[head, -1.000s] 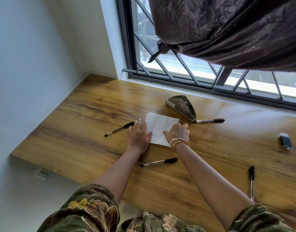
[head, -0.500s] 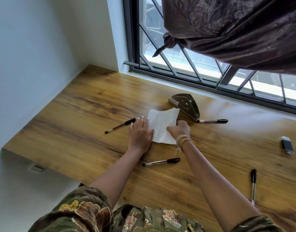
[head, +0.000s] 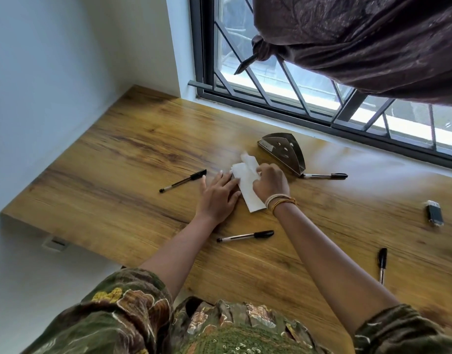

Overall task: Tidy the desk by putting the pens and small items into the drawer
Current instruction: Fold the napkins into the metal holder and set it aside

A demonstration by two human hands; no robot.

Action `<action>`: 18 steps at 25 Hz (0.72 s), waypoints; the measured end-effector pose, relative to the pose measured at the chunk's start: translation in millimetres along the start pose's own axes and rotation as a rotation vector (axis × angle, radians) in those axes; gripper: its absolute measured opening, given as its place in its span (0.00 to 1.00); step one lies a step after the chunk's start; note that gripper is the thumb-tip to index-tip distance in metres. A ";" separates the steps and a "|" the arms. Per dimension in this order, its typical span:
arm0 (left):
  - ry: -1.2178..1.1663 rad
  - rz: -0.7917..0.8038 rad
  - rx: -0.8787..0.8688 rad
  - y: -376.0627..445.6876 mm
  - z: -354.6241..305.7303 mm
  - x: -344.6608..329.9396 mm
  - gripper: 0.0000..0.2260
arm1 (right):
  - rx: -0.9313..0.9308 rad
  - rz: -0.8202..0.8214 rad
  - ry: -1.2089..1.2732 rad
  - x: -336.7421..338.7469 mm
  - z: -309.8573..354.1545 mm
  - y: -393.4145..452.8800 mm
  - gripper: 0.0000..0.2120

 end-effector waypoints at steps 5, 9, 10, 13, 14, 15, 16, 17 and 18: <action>-0.015 -0.009 0.010 0.6 1.1 0.2 0.22 | 0.164 0.064 -0.080 -36.7 12.6 -30.0 0.22; -0.032 -0.010 0.014 1.3 1.6 -0.9 0.22 | 0.195 0.116 -0.019 -47.8 8.3 -39.5 0.24; -0.029 -0.013 0.013 0.8 1.6 -0.6 0.22 | 0.194 0.070 0.025 -39.9 7.3 -36.9 0.22; -0.015 -0.019 -0.002 0.3 -0.1 -0.6 0.23 | -0.025 -0.170 0.107 -1.7 -21.0 -23.8 0.15; -0.013 -0.023 -0.002 0.4 -0.3 0.1 0.23 | -0.140 -0.162 0.132 1.2 -34.3 -19.1 0.16; -0.007 -0.028 -0.003 0.9 -0.4 0.9 0.22 | -0.237 -0.099 0.150 -2.5 -44.9 -14.8 0.18; 0.002 -0.033 -0.007 1.2 -0.6 1.5 0.22 | -0.294 -0.018 0.149 -9.0 -50.3 -10.7 0.19; 0.010 -0.038 -0.010 0.9 -1.2 1.6 0.22 | -0.305 0.043 0.133 -14.6 -50.8 -7.4 0.19; 0.015 -0.041 -0.012 0.4 -1.3 1.5 0.22 | -0.295 0.077 0.121 -18.0 -49.2 -4.6 0.18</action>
Point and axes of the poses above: each hand's wrist, its own y-axis towards the middle knuckle, its own x-axis out of the back of the hand, z = x × y, the point moved 10 cm from there along y, towards the middle knuckle, and after that the axes turned 3 degrees about -x, right-handed, at the moved point
